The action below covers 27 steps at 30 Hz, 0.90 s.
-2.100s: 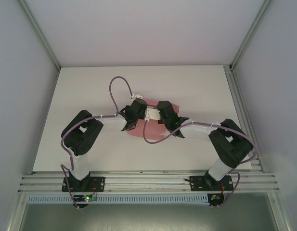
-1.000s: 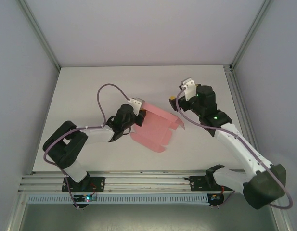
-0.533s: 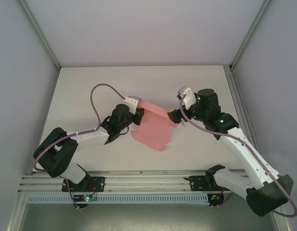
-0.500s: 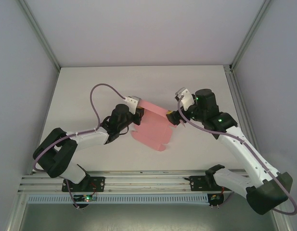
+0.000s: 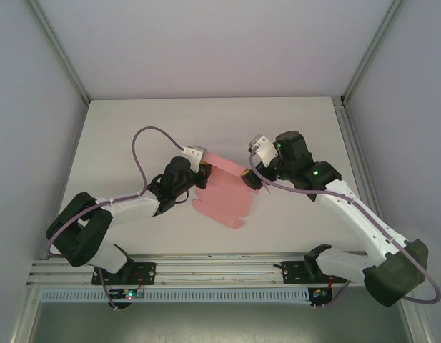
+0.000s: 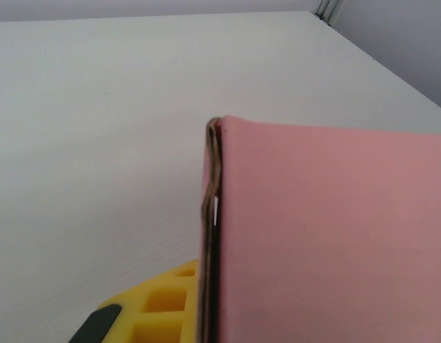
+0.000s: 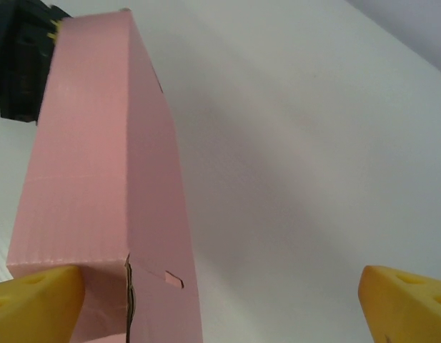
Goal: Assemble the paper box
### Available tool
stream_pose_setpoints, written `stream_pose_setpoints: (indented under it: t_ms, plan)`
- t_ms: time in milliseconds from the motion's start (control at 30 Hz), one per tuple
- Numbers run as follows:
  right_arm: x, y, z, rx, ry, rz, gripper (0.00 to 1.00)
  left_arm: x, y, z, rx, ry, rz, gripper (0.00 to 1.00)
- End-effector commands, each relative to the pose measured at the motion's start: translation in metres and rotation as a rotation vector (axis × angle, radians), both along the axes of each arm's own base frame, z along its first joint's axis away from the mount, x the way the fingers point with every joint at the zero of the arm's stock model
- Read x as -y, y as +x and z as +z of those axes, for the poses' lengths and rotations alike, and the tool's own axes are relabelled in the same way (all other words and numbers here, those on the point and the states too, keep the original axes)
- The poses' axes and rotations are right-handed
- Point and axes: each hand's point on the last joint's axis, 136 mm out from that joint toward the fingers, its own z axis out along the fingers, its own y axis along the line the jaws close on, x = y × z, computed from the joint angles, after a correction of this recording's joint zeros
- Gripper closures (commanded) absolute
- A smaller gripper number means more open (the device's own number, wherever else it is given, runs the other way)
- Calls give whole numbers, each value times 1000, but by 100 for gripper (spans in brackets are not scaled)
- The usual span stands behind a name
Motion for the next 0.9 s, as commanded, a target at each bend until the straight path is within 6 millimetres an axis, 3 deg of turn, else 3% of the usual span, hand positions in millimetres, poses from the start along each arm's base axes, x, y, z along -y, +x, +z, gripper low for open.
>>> stream_pose_setpoints:
  t_ms: [0,100,200,367,600,700,867]
  plan:
    - [-12,-10,10,104,42,112,2,0,8,28,16,-82,45,100]
    - [-6,-14,17,175,54,110,2,-5,12,28,-20,-95,84,100]
    - [4,-13,18,170,31,65,2,2,7,34,-58,-110,38,100]
    - [17,5,21,187,13,-53,2,12,-3,40,-38,-122,-51,100]
    - [1,14,39,290,133,-68,2,20,-7,39,-72,-168,-79,100]
    - [-5,5,45,329,139,-13,2,15,0,30,-99,-152,-25,100]
    - [14,-14,57,331,88,-41,2,-7,17,26,-130,-138,154,100]
